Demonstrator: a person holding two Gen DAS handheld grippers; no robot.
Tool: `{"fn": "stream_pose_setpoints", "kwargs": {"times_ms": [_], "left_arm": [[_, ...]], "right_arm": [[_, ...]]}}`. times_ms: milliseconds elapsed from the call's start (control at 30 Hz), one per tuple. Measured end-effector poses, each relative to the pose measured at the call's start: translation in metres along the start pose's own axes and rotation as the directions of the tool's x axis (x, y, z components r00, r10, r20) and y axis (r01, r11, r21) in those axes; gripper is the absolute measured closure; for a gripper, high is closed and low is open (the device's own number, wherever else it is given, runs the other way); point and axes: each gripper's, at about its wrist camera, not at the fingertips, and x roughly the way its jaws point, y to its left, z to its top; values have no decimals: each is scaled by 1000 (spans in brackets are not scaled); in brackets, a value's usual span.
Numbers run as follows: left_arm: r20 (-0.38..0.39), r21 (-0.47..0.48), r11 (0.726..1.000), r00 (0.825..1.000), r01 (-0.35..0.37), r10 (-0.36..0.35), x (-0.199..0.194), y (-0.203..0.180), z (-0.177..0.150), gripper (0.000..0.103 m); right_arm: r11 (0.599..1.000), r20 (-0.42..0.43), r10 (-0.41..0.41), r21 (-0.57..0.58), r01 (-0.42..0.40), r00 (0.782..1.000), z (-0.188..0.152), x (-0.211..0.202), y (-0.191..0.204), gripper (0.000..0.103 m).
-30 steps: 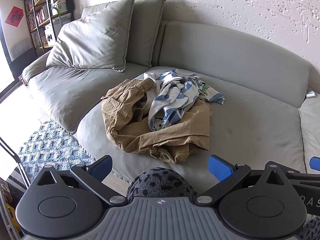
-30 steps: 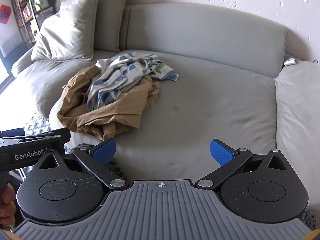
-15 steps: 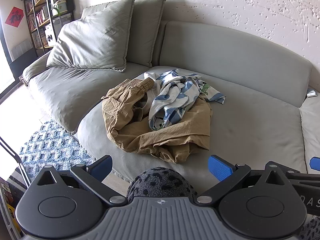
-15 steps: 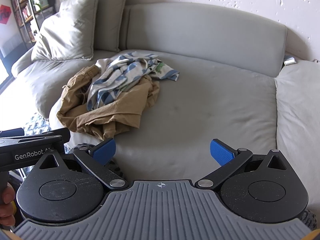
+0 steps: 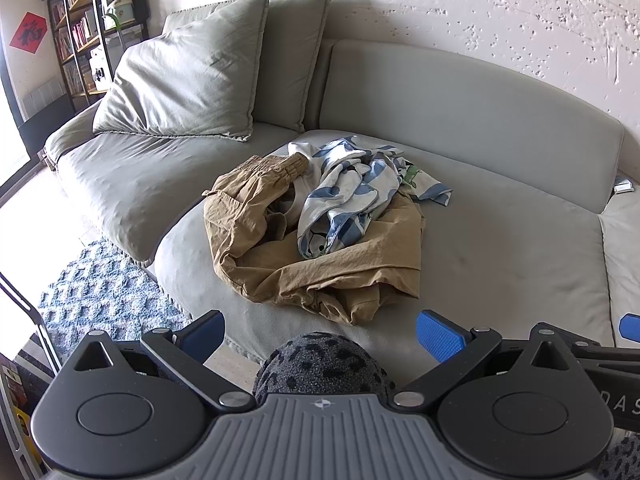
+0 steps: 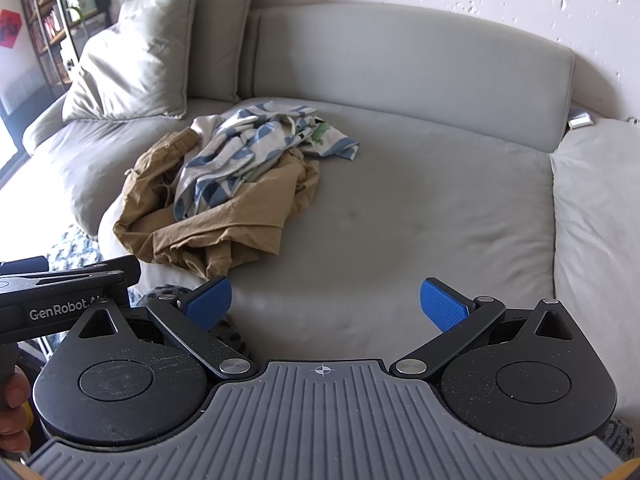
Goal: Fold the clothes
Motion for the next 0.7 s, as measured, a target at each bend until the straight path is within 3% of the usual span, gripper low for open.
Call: {"fn": "stream_pose_setpoints", "kwargs": {"times_ms": [400,700], "left_arm": [[-14,-6,1000,1000,-8,8,11,3,0,1],[-44,-63,998,999,-19,16,41,30,1,1]], "right_arm": [[1000,-11,-4,-3,4,1000,1,7,3,0],[1000,-29,8,-25,-9,1000,8,33,17,0]]}}
